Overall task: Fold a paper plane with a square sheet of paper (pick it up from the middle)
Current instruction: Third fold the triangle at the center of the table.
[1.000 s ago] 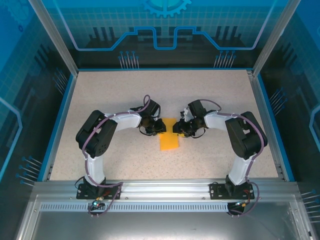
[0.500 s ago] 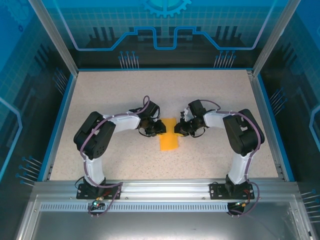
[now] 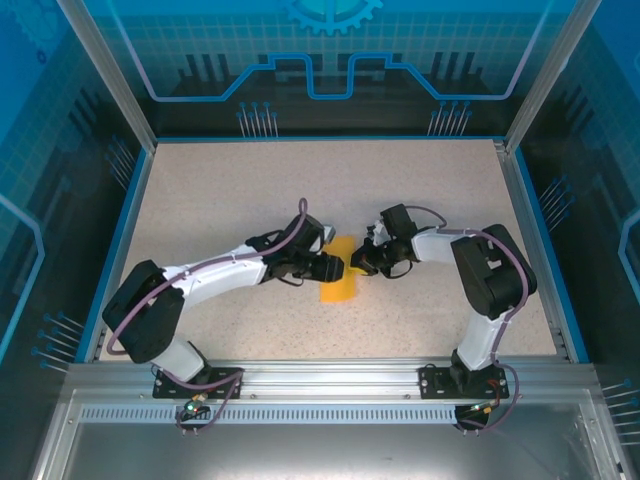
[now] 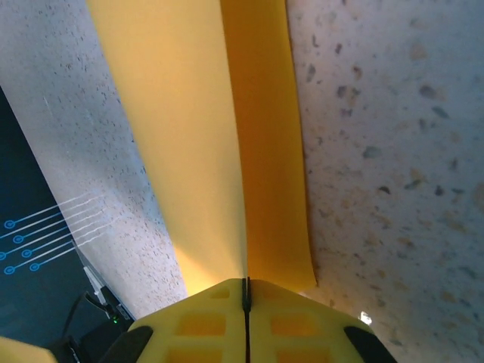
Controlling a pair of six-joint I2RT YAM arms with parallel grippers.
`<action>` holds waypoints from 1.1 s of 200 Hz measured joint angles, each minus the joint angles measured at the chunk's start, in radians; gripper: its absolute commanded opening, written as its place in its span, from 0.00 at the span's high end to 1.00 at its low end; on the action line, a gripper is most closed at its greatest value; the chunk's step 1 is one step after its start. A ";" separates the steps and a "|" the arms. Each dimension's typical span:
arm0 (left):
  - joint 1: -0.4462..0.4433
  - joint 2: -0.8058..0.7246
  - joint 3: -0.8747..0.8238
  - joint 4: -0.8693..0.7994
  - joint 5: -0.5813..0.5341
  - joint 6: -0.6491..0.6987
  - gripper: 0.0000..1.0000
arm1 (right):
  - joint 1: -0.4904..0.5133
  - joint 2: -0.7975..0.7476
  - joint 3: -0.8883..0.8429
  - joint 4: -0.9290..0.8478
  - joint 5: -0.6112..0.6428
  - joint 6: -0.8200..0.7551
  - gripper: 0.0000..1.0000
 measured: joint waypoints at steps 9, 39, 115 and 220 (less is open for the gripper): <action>-0.026 0.000 -0.007 -0.009 -0.024 0.014 0.46 | 0.000 -0.006 -0.010 0.005 0.001 0.009 0.93; -0.142 0.008 -0.004 -0.037 -0.117 0.081 0.41 | 0.000 -0.006 -0.021 0.008 0.003 0.024 0.93; -0.331 0.161 0.087 -0.113 -0.398 0.185 0.38 | 0.000 -0.006 -0.021 0.013 0.002 0.027 0.92; -0.364 0.253 0.152 -0.136 -0.562 0.219 0.73 | 0.000 -0.006 -0.021 0.008 0.000 0.024 0.91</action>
